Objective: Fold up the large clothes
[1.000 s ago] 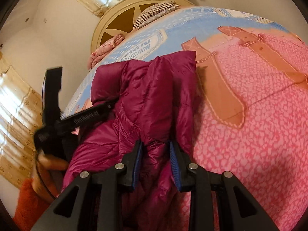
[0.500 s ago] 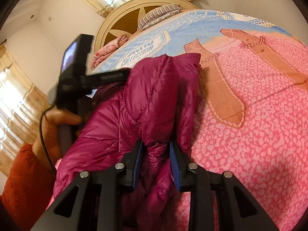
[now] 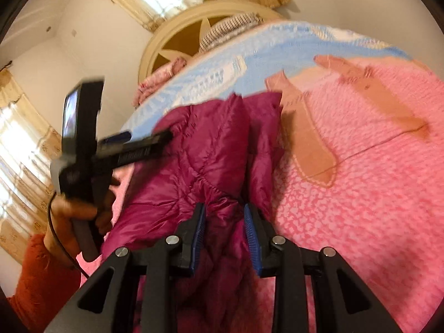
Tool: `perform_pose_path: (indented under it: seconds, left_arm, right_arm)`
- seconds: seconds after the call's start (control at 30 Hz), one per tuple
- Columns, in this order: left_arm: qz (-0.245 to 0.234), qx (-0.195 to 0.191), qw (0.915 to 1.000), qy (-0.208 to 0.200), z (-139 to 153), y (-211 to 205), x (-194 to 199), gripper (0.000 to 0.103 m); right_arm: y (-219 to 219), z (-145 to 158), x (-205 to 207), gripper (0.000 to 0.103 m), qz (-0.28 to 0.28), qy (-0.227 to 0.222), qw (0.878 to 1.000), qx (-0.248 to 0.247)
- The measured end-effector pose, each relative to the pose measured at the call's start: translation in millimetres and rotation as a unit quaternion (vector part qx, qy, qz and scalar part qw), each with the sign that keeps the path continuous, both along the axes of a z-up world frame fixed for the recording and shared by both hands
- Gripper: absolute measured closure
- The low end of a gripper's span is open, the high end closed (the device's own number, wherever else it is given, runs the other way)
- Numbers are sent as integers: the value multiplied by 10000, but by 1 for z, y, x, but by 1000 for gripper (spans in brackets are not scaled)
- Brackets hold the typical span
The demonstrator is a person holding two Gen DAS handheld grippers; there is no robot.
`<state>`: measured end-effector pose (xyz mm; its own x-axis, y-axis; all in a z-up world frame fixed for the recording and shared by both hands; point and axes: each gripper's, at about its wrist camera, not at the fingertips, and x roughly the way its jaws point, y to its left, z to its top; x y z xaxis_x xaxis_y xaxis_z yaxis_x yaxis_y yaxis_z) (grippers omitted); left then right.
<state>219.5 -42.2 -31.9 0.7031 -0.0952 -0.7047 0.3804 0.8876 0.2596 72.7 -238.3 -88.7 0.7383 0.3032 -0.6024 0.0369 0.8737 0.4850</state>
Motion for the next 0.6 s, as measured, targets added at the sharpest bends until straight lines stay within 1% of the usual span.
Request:
perform_pose_path:
  seconds: [0.07,0.1,0.13,0.17,0.2,0.23,0.27,0.33,0.4,0.43,0.5,0.53,0.57,0.6]
  left_arm:
    - [44,-332,9993,189,2,24,-9,1]
    - [83,-568,9978,324,2,39,-12,1]
    - [154,-909,9943,540,0,58,-14,1]
    - [194,-1110,9913,677,-3,68,-17,1]
    - [257,-1397,9859,883,-7,84,-17,1]
    - [319,-1560,9822,997,-11,93,-18,1]
    - [380,-1742,9779,1089,-16,103,-19,1]
    - [464,-2180,9666,1263,-26,120,-14,1]
    - [487,-2626,9516,1520,-35,127,-7,1]
    - [446,-2999,9368,1744,-41,129,-1,1]
    - [364,-3330,9215,1966,-47,126,6,1]
    - [282,-3443,9161,2034,-50,120,11,1]
    - [225,-3445,9158,2051,-52,113,12,1]
    - [182,-3420,9167,2059,-55,108,13,1]
  right_arm:
    - [-4,9,-12,73,-59,-52,10000,41]
    - [-7,12,-17,73,-91,-76,9999,105]
    - [-10,15,-21,72,-111,-85,9998,157]
    - [-12,16,-23,64,-126,-64,9998,173]
    - [-13,17,-25,45,-170,5,9997,195]
    - [-15,17,-25,36,-196,32,9995,254]
    - [-18,17,-25,27,-199,14,9989,418]
    - [-25,15,-18,27,-152,40,9968,784]
    - [-31,13,-2,27,-96,88,9936,1119]
    - [-34,10,7,27,-39,125,9917,1280]
    - [-39,2,29,27,-19,289,9880,1520]
    - [-40,-1,36,27,-31,325,9875,1539]
    - [-40,-3,45,27,-6,312,9888,1457]
    - [-38,-5,52,27,-9,291,9915,1270]
